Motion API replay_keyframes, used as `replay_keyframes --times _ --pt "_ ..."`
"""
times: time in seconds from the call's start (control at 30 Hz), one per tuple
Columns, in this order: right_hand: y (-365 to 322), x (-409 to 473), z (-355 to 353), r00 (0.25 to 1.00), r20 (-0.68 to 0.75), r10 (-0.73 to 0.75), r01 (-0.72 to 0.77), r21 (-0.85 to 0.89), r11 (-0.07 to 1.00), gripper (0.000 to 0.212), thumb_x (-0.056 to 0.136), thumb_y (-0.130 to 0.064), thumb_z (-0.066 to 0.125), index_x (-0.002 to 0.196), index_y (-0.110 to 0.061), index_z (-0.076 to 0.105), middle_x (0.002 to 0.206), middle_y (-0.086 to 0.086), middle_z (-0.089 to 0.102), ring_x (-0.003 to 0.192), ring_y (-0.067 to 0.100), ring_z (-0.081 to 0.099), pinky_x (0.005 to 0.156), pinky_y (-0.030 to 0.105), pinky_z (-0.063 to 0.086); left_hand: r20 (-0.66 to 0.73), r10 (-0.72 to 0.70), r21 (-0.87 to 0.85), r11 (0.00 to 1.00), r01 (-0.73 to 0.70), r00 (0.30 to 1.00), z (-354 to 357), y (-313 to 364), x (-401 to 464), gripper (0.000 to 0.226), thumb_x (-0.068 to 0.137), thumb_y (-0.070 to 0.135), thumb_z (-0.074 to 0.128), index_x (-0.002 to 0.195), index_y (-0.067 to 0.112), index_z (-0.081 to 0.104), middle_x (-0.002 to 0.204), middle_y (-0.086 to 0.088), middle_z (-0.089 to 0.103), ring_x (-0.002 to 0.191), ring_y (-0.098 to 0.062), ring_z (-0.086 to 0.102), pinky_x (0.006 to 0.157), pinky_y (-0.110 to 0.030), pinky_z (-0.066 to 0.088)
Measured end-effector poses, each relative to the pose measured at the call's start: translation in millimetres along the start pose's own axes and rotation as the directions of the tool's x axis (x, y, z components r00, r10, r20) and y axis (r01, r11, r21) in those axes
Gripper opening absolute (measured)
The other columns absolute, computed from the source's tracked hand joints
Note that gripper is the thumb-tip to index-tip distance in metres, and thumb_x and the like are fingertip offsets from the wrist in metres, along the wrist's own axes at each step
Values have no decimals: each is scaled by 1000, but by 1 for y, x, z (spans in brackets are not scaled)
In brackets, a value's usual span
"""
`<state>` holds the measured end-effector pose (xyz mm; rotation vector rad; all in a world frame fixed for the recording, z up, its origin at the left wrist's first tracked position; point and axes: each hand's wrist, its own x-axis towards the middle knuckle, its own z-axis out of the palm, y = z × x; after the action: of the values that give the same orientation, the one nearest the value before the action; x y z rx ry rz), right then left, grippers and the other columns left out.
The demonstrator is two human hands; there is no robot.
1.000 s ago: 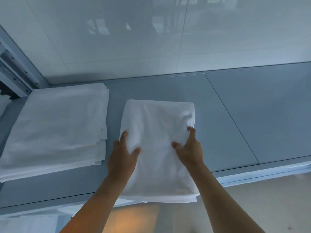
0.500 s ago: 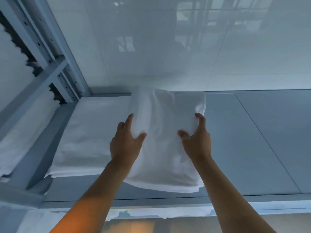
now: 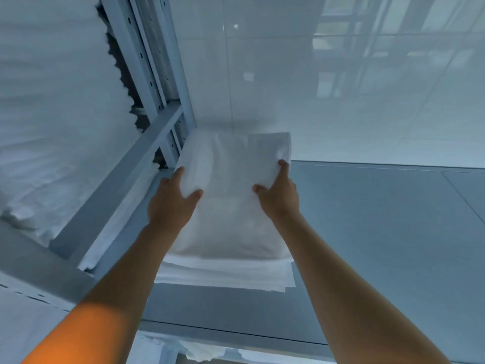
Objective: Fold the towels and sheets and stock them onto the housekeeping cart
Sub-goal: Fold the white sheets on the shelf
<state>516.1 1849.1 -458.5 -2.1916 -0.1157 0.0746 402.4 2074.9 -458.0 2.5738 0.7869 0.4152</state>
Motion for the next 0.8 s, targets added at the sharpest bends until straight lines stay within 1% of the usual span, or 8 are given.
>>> replay_keyframes --times 0.1,0.17,0.23,0.33,0.4,0.47,0.7,0.8 --pt "41 -11 36 962 179 205 -161 -234 959 92 92 -59 61 161 -38 4 156 19 29 138 43 41 110 54 38 201 -154 134 983 128 968 37 -38 -9 69 98 70 37 160 43 20 153 -22 37 133 -45 45 103 -56 46" --pt "67 -26 51 960 145 240 -179 -340 923 88 90 -76 43 158 -48 -4 154 15 29 140 40 33 106 61 34 185 -165 131 981 142 969 58 -52 -19 69 97 73 32 159 49 14 156 -20 28 138 -47 33 106 -63 41" --pt "75 -31 56 965 115 235 -184 -341 922 86 88 -80 37 156 -51 -7 150 16 34 138 39 33 104 61 34 205 -172 41 985 167 963 63 -56 -18 68 96 73 37 157 53 15 160 -19 24 143 -47 28 112 -66 35" --pt "74 -26 54 963 161 214 -167 -265 950 88 89 -78 42 157 -52 -7 145 25 37 135 45 40 109 54 36 265 -123 -128 979 162 956 63 -62 -13 69 98 67 47 159 49 19 161 -20 35 143 -43 40 117 -54 36" --pt "78 -27 49 960 178 215 -178 -205 963 88 89 -78 46 157 -54 -5 143 27 38 129 46 48 108 48 39 258 -92 -133 983 130 962 63 -64 -12 70 99 64 48 160 46 20 157 -18 43 139 -42 46 115 -51 39" --pt "84 -31 47 961 187 206 -171 -188 967 88 90 -77 47 157 -54 -5 145 28 41 132 45 46 106 45 40 252 -93 -116 985 126 963 64 -63 -17 70 98 66 47 160 47 19 154 -19 44 136 -42 48 112 -51 41" --pt "107 -50 16 962 186 198 -163 -188 969 86 89 -79 46 155 -57 -5 155 31 35 139 46 42 109 50 39 239 -105 -40 992 118 965 71 -40 -54 69 95 74 40 155 55 12 150 -20 44 129 -45 52 103 -55 47" --pt "121 -59 -7 964 174 199 -164 -198 967 85 88 -80 46 154 -59 -4 154 32 34 137 47 44 109 50 40 231 -101 -23 994 110 968 78 -19 -76 69 95 74 38 156 55 11 147 -19 45 122 -44 57 96 -51 49"
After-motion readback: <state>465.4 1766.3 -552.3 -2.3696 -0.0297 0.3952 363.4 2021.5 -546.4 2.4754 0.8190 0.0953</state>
